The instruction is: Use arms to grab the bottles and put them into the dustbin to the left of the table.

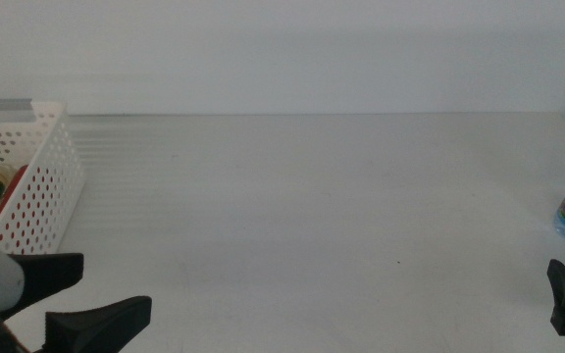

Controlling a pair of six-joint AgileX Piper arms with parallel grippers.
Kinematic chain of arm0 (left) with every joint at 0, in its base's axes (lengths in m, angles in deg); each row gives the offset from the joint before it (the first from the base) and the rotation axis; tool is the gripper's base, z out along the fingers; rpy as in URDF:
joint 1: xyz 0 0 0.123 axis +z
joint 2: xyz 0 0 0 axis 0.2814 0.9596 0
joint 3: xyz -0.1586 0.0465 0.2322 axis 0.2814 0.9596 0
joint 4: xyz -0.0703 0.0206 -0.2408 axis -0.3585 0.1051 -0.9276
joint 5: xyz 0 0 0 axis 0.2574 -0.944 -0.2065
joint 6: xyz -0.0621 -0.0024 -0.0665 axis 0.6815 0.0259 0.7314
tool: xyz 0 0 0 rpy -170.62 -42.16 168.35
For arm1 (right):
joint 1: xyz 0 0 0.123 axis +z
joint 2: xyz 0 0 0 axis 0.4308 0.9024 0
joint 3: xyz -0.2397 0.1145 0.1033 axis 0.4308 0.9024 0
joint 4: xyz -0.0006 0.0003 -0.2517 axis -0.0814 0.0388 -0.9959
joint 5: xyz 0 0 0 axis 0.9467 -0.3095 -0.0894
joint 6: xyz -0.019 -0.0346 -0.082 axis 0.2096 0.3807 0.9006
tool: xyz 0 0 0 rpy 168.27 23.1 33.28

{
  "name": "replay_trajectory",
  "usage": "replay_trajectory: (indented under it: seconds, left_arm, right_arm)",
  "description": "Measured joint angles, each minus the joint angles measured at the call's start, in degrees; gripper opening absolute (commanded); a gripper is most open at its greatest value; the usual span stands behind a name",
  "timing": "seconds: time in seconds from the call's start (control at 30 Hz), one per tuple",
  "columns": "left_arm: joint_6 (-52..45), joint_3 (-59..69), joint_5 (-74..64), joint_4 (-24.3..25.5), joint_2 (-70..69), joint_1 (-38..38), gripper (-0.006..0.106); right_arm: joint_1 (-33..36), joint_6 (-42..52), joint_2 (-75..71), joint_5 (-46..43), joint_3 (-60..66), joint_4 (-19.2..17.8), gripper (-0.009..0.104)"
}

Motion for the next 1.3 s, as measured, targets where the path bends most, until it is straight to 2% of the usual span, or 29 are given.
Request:
replay_trajectory:
  seconds: [0.1, 0.17, 0.37, 0.53, 0.67, 0.9, 1.03, 1.3]
  left_arm:
    - [0.00, 0.00, 0.00, 0.00, 0.00, 0.00, 0.083]
    - [0.00, 0.00, 0.00, 0.00, 0.00, 0.00, 0.083]
    - [0.00, 0.00, 0.00, 0.00, 0.00, 0.00, 0.083]
    - [0.00, 0.00, 0.00, 0.00, 0.00, 0.00, 0.083]
    - [0.00, 0.00, 0.00, 0.00, 0.00, 0.00, 0.083]
    - [0.00, 0.00, 0.00, 0.00, 0.00, 0.00, 0.083]
    - [0.00, 0.00, 0.00, 0.00, 0.00, 0.00, 0.083]
    - [0.00, 0.00, 0.00, 0.00, 0.00, 0.00, 0.083]
  right_arm:
    - [0.00, 0.00, 3.01, -3.37, 0.00, 1.10, 0.083]
    - [0.00, 0.00, 4.33, -6.70, 0.00, 3.18, 0.083]
    - [0.00, 0.00, 8.21, -8.70, -2.61, 11.78, 0.083]
    - [0.00, 0.60, 11.26, -8.64, -9.33, 13.10, 0.083]
    - [0.00, 4.44, 12.30, -4.39, -14.20, 15.41, 0.083]
    - [0.00, 12.73, 13.67, 4.11, -20.83, 22.81, 0.083]
    - [0.00, 16.77, 13.73, 7.77, -24.20, 24.72, 0.083]
    - [0.00, 23.10, 13.97, 9.14, -28.24, 29.98, 0.083]
